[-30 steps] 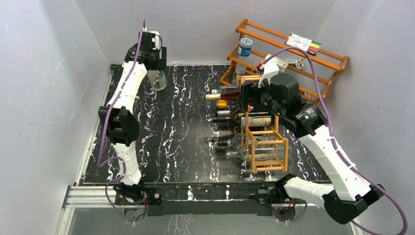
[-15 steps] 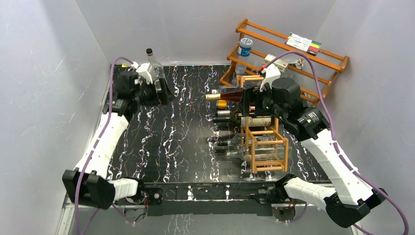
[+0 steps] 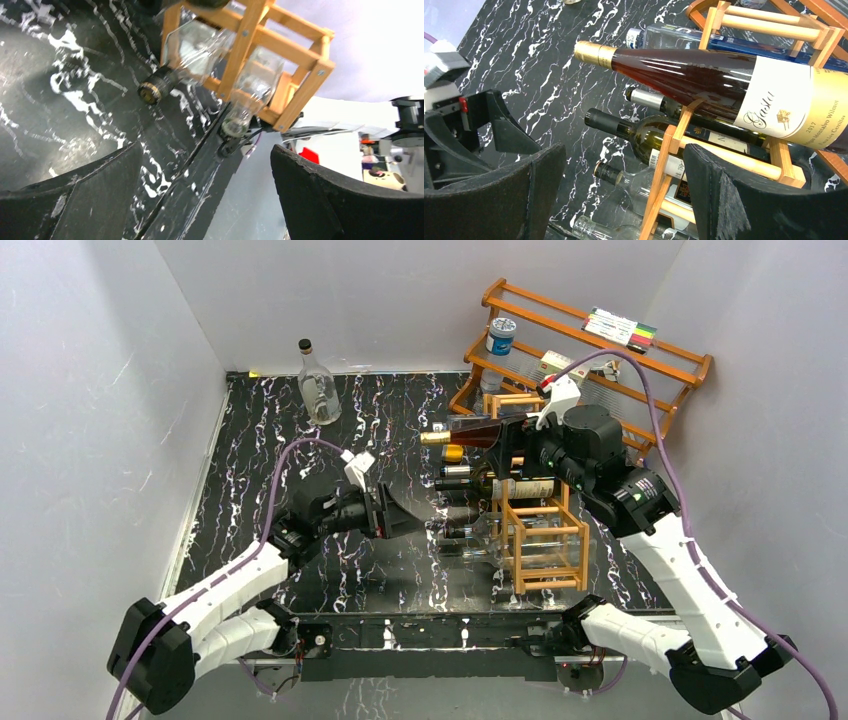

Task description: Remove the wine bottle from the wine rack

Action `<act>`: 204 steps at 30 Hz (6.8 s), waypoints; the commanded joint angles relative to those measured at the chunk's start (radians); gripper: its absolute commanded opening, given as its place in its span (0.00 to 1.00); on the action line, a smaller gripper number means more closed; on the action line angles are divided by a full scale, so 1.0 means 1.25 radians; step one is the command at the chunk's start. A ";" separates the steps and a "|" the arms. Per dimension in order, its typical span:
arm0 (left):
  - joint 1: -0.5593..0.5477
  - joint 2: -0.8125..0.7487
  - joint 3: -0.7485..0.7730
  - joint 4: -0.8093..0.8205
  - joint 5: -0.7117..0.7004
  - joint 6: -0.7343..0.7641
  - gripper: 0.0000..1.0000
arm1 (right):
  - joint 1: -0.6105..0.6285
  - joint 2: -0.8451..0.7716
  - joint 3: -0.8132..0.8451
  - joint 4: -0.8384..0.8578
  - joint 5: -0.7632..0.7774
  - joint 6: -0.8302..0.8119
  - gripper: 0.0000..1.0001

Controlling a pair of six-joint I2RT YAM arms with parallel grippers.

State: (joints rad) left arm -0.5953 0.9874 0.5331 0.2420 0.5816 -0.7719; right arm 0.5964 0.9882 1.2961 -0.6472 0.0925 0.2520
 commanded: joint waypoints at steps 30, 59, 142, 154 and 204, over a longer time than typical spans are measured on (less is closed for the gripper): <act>0.100 0.588 0.365 0.507 0.040 -0.360 0.78 | 0.003 -0.048 -0.041 0.049 -0.008 -0.012 0.98; 0.179 0.053 0.133 -0.029 -0.099 -0.023 0.98 | 0.048 0.195 0.025 0.214 -0.206 -0.619 0.96; 0.184 -0.367 0.171 -0.532 -0.350 0.162 0.98 | 0.341 0.393 0.126 0.516 0.538 -1.264 0.00; 0.184 -0.365 0.170 -0.531 -0.344 0.158 0.98 | 0.353 0.368 0.199 0.509 0.543 -1.197 0.00; 0.184 -0.354 0.192 -0.547 -0.336 0.145 0.98 | 0.386 0.505 0.718 0.256 0.166 -0.575 0.00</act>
State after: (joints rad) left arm -0.3691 0.5552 0.7429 -0.4206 0.1772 -0.6117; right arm 1.0668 1.6318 2.1204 -0.6567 0.3805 -0.4656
